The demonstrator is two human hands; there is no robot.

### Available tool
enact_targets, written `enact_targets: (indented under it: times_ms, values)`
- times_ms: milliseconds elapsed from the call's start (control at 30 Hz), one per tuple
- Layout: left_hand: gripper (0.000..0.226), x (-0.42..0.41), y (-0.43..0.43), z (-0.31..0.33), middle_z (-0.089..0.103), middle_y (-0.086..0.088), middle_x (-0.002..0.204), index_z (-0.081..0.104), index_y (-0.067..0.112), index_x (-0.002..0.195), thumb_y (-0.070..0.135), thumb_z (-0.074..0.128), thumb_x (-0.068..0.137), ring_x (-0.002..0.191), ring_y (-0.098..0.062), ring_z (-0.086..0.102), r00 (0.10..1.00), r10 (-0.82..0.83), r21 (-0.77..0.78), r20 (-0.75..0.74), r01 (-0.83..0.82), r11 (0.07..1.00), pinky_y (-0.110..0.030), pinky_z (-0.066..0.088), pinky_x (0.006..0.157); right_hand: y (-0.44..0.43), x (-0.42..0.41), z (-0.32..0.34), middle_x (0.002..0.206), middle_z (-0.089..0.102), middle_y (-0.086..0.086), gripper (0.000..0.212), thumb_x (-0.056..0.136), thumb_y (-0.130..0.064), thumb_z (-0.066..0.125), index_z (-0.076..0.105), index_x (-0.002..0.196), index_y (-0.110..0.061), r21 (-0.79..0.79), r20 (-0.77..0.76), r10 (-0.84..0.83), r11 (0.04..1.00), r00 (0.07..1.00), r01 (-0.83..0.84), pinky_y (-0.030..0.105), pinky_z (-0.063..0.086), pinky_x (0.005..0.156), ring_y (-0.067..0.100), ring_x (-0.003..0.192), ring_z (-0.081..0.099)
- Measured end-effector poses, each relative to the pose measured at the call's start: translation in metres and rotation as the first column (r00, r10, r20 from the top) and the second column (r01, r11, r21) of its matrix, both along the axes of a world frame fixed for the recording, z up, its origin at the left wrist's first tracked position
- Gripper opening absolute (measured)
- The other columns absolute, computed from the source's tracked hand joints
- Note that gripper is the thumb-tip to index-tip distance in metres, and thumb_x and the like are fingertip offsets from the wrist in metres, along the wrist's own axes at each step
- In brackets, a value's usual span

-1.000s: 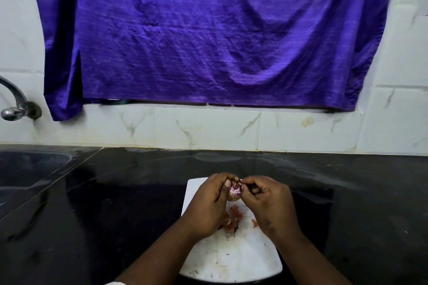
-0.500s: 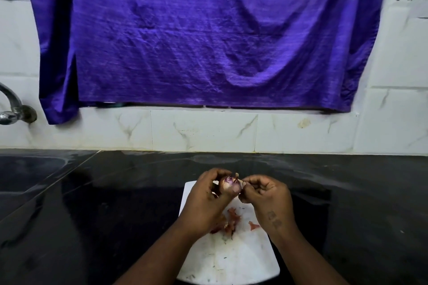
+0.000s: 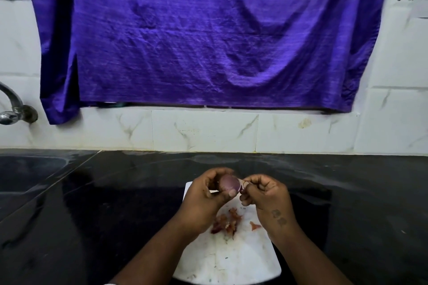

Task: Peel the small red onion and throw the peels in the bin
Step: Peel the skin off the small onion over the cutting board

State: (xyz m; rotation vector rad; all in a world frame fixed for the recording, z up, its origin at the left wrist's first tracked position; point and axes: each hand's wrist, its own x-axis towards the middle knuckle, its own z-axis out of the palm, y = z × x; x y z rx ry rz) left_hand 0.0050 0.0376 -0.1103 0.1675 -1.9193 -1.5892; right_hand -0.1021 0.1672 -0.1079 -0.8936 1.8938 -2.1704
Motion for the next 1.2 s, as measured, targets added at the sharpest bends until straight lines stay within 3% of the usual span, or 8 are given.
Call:
enact_targets:
  times_ms: [167, 433, 533, 667, 800, 933, 1100, 1200]
  values:
    - [0.038, 0.002, 0.004, 0.001, 0.076, 0.006, 0.114, 0.071, 0.022, 0.121, 0.001, 0.077, 0.090, 0.108, -0.009, 0.071, 0.999, -0.049, -0.016, 0.015, 0.049, 0.999, -0.022, 0.058, 0.087, 0.002, -0.006, -0.001, 0.062, 0.071, 0.019, 0.015, 0.088, 0.008, 0.065, 0.074, 0.080, 0.000, 0.008, -0.018, -0.041, 0.999, 0.999, 0.041, 0.025, 0.055, 0.051, 0.015, 0.050, 0.062]
    - [0.040, 0.004, 0.007, 0.002, 0.073, 0.006, 0.125, 0.069, 0.026, 0.126, 0.005, 0.074, 0.093, 0.119, -0.013, 0.068, 0.994, -0.103, -0.028, 0.026, 0.104, 0.994, -0.031, 0.059, 0.097, 0.004, -0.012, -0.004, 0.062, 0.072, 0.011, 0.014, 0.088, 0.007, 0.065, 0.075, 0.081, 0.000, 0.019, -0.022, -0.077, 0.997, 0.997, 0.078, 0.024, 0.054, 0.051, 0.012, 0.050, 0.063]
    - [0.041, 0.004, 0.009, 0.002, 0.073, -0.001, 0.128, 0.063, 0.023, 0.128, 0.004, 0.074, 0.093, 0.123, -0.017, 0.068, 0.984, -0.175, 0.043, 0.030, 0.174, 0.984, -0.037, 0.057, 0.103, 0.003, -0.016, -0.006, 0.065, 0.075, 0.012, 0.016, 0.088, 0.007, 0.066, 0.075, 0.078, -0.003, 0.036, 0.000, -0.111, 0.993, 0.994, 0.111, 0.032, 0.057, 0.056, 0.019, 0.055, 0.066]
    - [0.042, 0.006, 0.008, 0.006, 0.074, -0.006, 0.128, 0.060, 0.015, 0.130, 0.001, 0.072, 0.093, 0.122, -0.019, 0.069, 0.973, -0.227, 0.122, -0.047, 0.232, 0.965, -0.030, 0.058, 0.099, 0.005, -0.023, -0.009, 0.063, 0.072, 0.013, 0.018, 0.088, 0.005, 0.068, 0.075, 0.074, -0.004, 0.039, 0.037, -0.141, 0.989, 0.989, 0.139, 0.034, 0.055, 0.059, 0.019, 0.054, 0.065]
    - [0.042, 0.003, 0.005, 0.007, 0.076, -0.003, 0.123, 0.064, 0.016, 0.127, 0.000, 0.075, 0.090, 0.119, -0.020, 0.070, 0.988, -0.119, 0.151, -0.098, 0.133, 0.979, -0.025, 0.058, 0.091, 0.009, -0.010, -0.009, 0.058, 0.072, 0.002, 0.014, 0.087, -0.002, 0.073, 0.080, 0.077, -0.009, 0.275, -0.043, 0.014, 0.962, 0.999, -0.002, 0.030, 0.055, 0.051, 0.013, 0.050, 0.066]
    - [0.046, 0.001, 0.001, 0.006, 0.076, 0.001, 0.125, 0.064, 0.024, 0.130, 0.001, 0.075, 0.091, 0.119, -0.019, 0.071, 0.994, -0.041, 0.147, -0.098, 0.055, 0.988, -0.033, 0.057, 0.098, 0.008, -0.002, -0.009, 0.078, 0.076, -0.010, 0.024, 0.082, -0.002, 0.072, 0.085, 0.087, -0.022, 0.460, -0.228, 0.078, 0.887, 0.970, 0.037, 0.019, 0.053, 0.049, 0.002, 0.063, 0.071]
    - [0.041, 0.001, 0.001, 0.005, 0.076, 0.008, 0.122, 0.068, 0.030, 0.126, 0.010, 0.077, 0.091, 0.115, -0.013, 0.071, 0.999, 0.009, 0.065, -0.042, -0.006, 0.998, -0.036, 0.058, 0.099, 0.009, -0.002, -0.006, 0.085, 0.081, -0.004, 0.031, 0.096, -0.005, 0.059, 0.084, 0.095, -0.023, 0.359, -0.143, 0.034, 0.933, 0.989, 0.020, 0.045, 0.065, 0.060, 0.014, 0.073, 0.077]
    - [0.036, 0.002, 0.001, 0.006, 0.076, 0.012, 0.117, 0.070, 0.031, 0.120, 0.014, 0.080, 0.090, 0.109, -0.012, 0.071, 0.999, 0.037, 0.035, -0.014, -0.036, 0.999, -0.031, 0.059, 0.091, 0.008, -0.002, -0.004, 0.084, 0.080, -0.001, 0.033, 0.098, -0.008, 0.055, 0.079, 0.099, -0.031, 0.254, -0.120, -0.019, 0.966, 0.993, 0.050, 0.043, 0.063, 0.066, 0.013, 0.077, 0.076]
